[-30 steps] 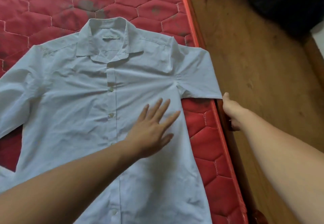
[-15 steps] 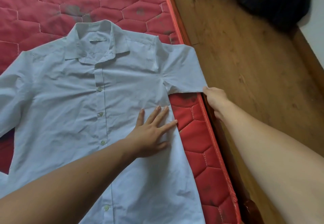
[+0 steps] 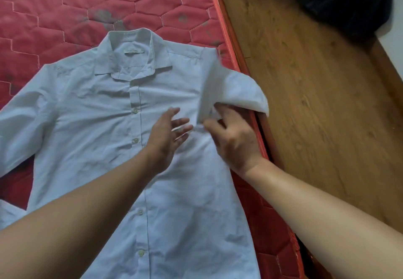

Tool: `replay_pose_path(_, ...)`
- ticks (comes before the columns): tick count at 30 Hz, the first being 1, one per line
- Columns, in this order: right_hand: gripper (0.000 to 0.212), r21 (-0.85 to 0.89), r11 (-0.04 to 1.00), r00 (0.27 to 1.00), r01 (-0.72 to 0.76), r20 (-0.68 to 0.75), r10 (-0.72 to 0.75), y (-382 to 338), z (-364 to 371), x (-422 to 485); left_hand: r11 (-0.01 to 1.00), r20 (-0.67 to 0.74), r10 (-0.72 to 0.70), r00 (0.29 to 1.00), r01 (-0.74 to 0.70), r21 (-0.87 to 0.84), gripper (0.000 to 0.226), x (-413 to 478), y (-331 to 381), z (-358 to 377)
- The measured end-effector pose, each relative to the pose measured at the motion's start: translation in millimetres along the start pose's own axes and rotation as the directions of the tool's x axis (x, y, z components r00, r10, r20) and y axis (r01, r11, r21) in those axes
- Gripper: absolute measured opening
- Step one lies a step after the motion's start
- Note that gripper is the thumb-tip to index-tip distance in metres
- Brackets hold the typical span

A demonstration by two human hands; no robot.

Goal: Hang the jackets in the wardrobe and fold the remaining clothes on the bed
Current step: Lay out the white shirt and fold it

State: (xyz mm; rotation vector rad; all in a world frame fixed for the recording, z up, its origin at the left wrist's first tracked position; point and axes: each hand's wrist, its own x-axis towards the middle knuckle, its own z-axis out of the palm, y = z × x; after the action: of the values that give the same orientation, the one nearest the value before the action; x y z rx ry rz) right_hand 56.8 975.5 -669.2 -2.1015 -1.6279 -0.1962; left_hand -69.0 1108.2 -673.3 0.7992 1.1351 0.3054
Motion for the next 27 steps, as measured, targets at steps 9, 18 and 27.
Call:
replay_pose_path(9, 0.015, 0.37, 0.846, 0.904, -0.385, 0.337, 0.264, -6, 5, -43, 0.953, -0.048, 0.145, 0.988, -0.126, 0.275, 0.046, 6, -5, -62)
replay_pose_path(18, 0.022, 0.657, -0.345, 0.129, -0.671, 0.561, 0.818, 5, 22, 70, 0.857, 0.075, 0.133, 0.988, -0.153, 0.493, 0.042, -19, -21, -70)
replay_pose_path(27, 0.022, 0.385, 0.851, 0.732, -0.357, 0.681, -0.001, -58, -24, -57, 0.946, -0.02, -0.243, 0.97, 0.242, 0.216, 0.026, -52, -3, -98)
